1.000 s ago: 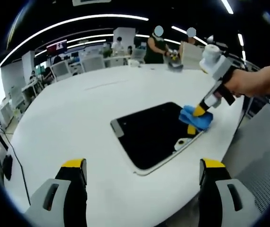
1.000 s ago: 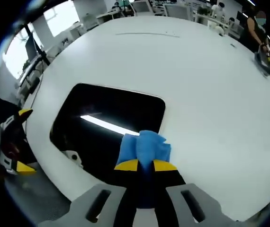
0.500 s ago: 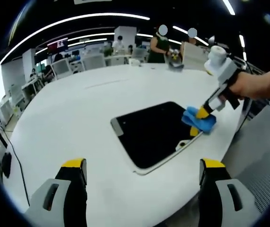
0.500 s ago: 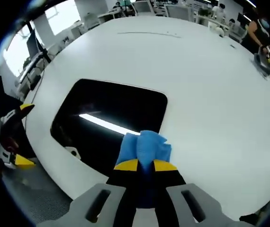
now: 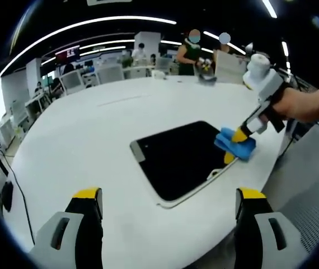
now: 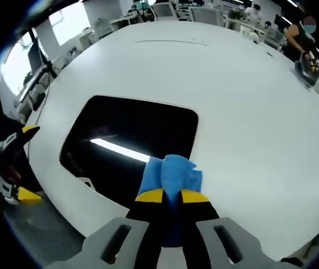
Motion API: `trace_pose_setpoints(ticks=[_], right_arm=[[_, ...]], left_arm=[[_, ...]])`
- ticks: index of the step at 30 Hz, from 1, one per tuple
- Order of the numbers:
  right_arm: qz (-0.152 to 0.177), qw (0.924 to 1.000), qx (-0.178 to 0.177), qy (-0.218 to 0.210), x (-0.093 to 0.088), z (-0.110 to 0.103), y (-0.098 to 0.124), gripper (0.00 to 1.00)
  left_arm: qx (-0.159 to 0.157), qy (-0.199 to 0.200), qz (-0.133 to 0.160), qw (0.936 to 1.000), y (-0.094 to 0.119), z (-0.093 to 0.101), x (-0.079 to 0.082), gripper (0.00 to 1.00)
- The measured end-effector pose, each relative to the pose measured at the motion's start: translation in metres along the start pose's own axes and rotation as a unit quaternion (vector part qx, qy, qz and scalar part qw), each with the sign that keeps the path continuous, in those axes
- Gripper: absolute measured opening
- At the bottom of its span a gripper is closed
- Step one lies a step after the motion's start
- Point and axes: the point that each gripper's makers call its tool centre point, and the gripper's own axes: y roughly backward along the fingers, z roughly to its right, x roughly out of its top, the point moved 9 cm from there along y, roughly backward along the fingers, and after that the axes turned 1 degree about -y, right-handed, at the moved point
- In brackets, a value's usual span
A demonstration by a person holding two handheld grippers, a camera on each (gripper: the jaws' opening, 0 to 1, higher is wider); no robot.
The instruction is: Wipe the mirror surface with the cleaning cloth until all visible marks leave the cleaned area.
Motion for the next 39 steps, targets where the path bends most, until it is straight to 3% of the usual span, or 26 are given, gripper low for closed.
trace_pose_setpoints(ticks=[11,14,17,23,29,39], right_arm=[[-0.011,0.9999,0.003,0.005,-0.002,-0.002,0.002,0.04],[-0.021,0.9996,0.012,-0.014,-0.002,-0.002,0.003,0.04],[-0.032,0.9993,0.022,0.0,-0.001,-0.001,0.003,0.05],[-0.04,0.999,0.02,-0.01,0.0,-0.002,0.003,0.04],[-0.023,0.9996,0.006,-0.011,-0.001,-0.005,0.003,0.04],[-0.019,0.9997,0.008,-0.015,0.007,-0.02,-0.001,0.04]], left_arm=[[-0.001,0.002,0.002,1.0,0.0,-0.001,-0.001,0.99],[0.0,0.004,0.003,1.0,0.0,-0.001,0.0,0.99],[0.005,0.018,-0.002,0.9998,0.001,-0.003,-0.001,0.99],[-0.006,0.022,0.015,0.9996,0.007,-0.003,0.006,0.99],[-0.003,0.014,0.015,0.9998,0.018,-0.021,0.003,0.99],[0.021,0.053,0.023,0.9981,0.041,-0.057,-0.008,0.99]])
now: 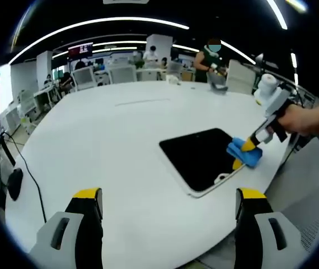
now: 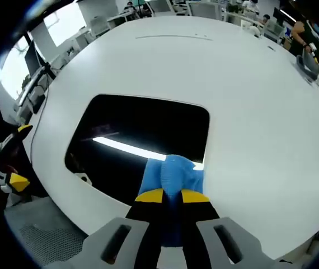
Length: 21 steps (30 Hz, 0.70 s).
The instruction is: Wipe the mirror surface with the cleaning cloth until all visible marks leave the cleaned area.
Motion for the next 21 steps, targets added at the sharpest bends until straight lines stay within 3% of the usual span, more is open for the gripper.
trace_pose_setpoints(ticks=[3,6,13,21], right_arm=[[-0.001,1.0,0.001,-0.002,0.002,-0.005,-0.001,0.04],[-0.001,1.0,0.001,0.0,0.003,-0.009,-0.002,0.04],[0.0,1.0,0.003,-0.001,0.008,-0.019,-0.005,0.04],[0.0,1.0,0.009,0.001,0.013,-0.028,-0.008,0.05]], left_arm=[[-0.005,0.003,0.008,1.0,0.002,-0.003,0.003,0.99],[-0.014,-0.033,0.002,0.9994,0.002,-0.005,0.005,0.99],[-0.028,-0.035,0.005,0.999,0.006,0.0,0.007,0.99],[-0.038,-0.02,0.014,0.999,0.01,-0.008,0.01,0.99]])
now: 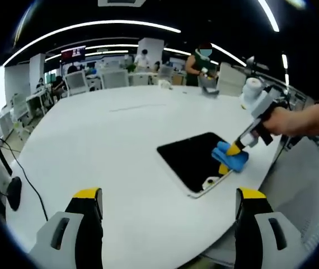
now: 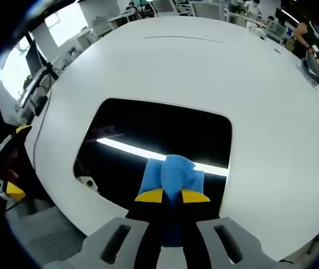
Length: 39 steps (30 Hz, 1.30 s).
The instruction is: Wipe the mirror surface with the cleaning cloth until all visible marks leave the cleaned area.
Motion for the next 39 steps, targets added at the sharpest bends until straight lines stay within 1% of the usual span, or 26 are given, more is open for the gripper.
trace_pose_setpoints(ticks=[3,7,14,19,23,26,30,33,35,37,38,39], right_arm=[[0.0,1.0,0.001,0.0,0.002,-0.004,-0.002,0.05],[0.001,1.0,0.001,-0.001,0.004,-0.009,-0.003,0.05],[0.004,1.0,0.005,-0.002,0.008,-0.023,-0.006,0.05],[0.004,1.0,0.008,-0.003,0.011,-0.031,-0.008,0.05],[0.007,0.9999,0.012,-0.005,0.011,-0.037,-0.009,0.05],[0.008,0.9999,0.012,-0.008,0.013,-0.041,-0.01,0.05],[0.007,0.9999,0.016,-0.003,0.015,-0.049,-0.011,0.05],[0.006,0.9998,0.02,0.003,0.015,-0.056,-0.012,0.05],[0.006,0.9996,0.024,0.01,0.016,-0.062,-0.013,0.05],[0.005,0.9995,0.027,0.019,0.017,-0.068,-0.014,0.05],[0.005,0.9994,0.028,0.021,0.018,-0.071,-0.014,0.05],[0.004,0.9992,0.032,0.025,0.018,-0.075,-0.015,0.05]], left_arm=[[0.0,0.004,0.008,1.0,0.001,-0.004,0.004,0.99],[-0.001,0.003,0.011,0.9999,0.0,-0.008,0.007,0.99],[-0.005,0.003,0.005,1.0,-0.003,-0.015,0.004,0.99],[-0.005,0.007,-0.008,0.9999,-0.003,-0.023,-0.003,0.99],[-0.008,0.006,-0.012,0.9999,-0.002,-0.026,-0.004,0.99],[-0.005,-0.004,-0.007,1.0,-0.001,-0.027,-0.003,0.99],[-0.007,0.001,-0.009,0.9999,-0.001,-0.027,-0.005,0.99],[-0.011,0.003,0.001,0.9999,-0.001,-0.029,-0.004,0.99],[-0.005,0.003,0.0,1.0,0.0,-0.031,-0.003,0.99],[-0.006,0.005,0.008,0.9999,0.002,-0.032,-0.002,0.99],[0.0,0.011,-0.001,0.9999,0.003,-0.034,-0.004,0.99],[-0.006,0.019,-0.014,0.9997,0.003,-0.033,-0.007,0.99]])
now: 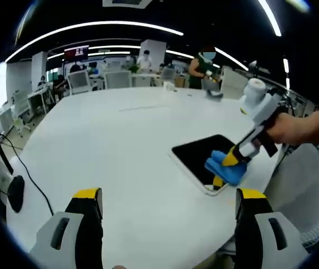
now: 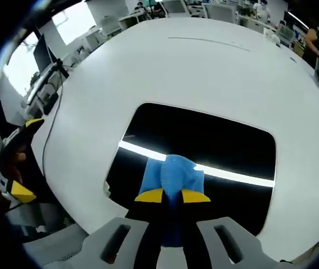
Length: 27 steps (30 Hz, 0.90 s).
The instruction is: Wipe the mirror surface with the cleaning cloth until all visible marks leave the cleaned area.
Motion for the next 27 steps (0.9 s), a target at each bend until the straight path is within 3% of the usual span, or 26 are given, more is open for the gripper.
trace_pose_setpoints(ticks=[5,11,27], right_arm=[[0.0,0.9996,-0.007,0.028,0.002,-0.014,-0.002,0.05],[0.0,0.9999,-0.001,0.012,0.003,-0.015,-0.003,0.05],[0.008,0.9995,0.01,0.028,0.003,-0.03,-0.006,0.05]], left_arm=[[0.007,-0.005,0.022,0.9997,0.002,-0.001,-0.001,0.99],[0.005,-0.002,0.028,0.9996,0.004,0.001,-0.001,0.99],[0.011,0.0,0.026,0.9996,0.014,0.001,-0.007,0.99]])
